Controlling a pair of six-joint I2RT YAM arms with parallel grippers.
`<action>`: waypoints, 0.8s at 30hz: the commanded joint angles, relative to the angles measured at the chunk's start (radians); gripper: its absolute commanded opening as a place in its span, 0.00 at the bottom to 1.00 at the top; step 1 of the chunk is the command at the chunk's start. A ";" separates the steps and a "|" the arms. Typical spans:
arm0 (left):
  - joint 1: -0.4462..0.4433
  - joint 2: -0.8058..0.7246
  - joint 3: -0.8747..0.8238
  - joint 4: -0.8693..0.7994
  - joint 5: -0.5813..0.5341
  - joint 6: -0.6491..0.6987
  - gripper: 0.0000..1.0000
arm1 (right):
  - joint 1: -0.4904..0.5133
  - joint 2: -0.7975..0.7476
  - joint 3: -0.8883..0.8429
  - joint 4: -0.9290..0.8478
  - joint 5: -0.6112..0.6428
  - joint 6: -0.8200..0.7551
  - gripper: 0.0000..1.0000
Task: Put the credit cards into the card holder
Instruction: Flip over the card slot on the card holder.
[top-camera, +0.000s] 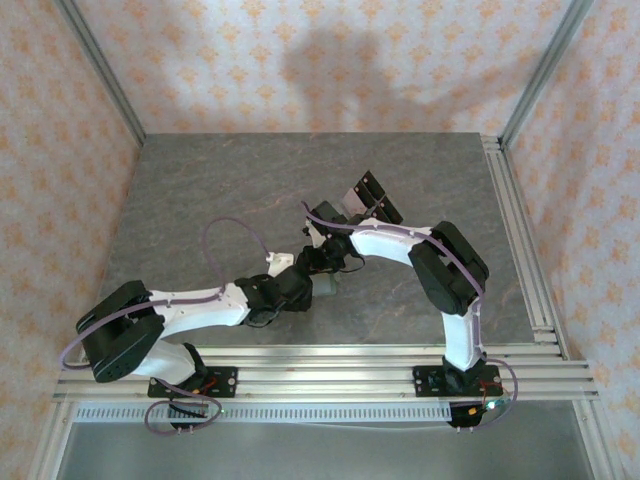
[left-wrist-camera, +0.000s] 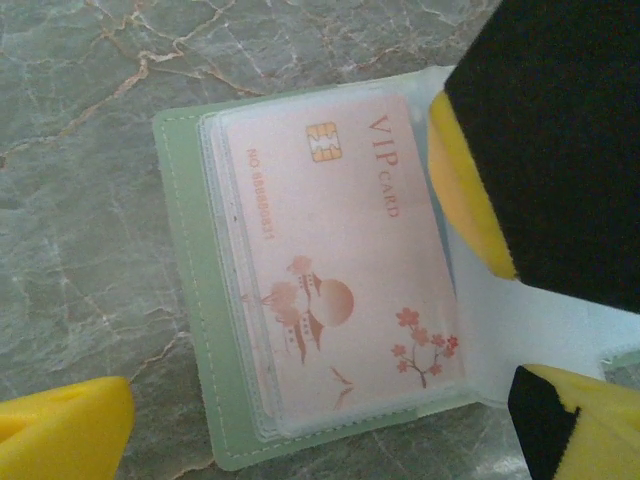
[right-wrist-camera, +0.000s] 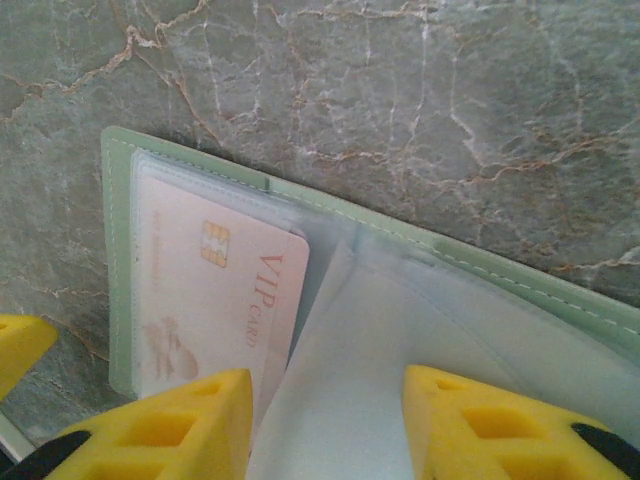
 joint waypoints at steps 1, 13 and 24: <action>-0.008 0.025 0.021 -0.042 -0.063 -0.024 0.98 | 0.007 -0.052 0.015 -0.015 0.014 0.010 0.43; -0.008 0.048 0.019 -0.028 -0.056 -0.027 0.98 | -0.017 -0.173 -0.034 -0.002 0.075 0.066 0.44; -0.008 0.038 0.007 -0.028 -0.059 -0.030 0.98 | -0.020 -0.211 -0.187 0.094 0.050 0.136 0.46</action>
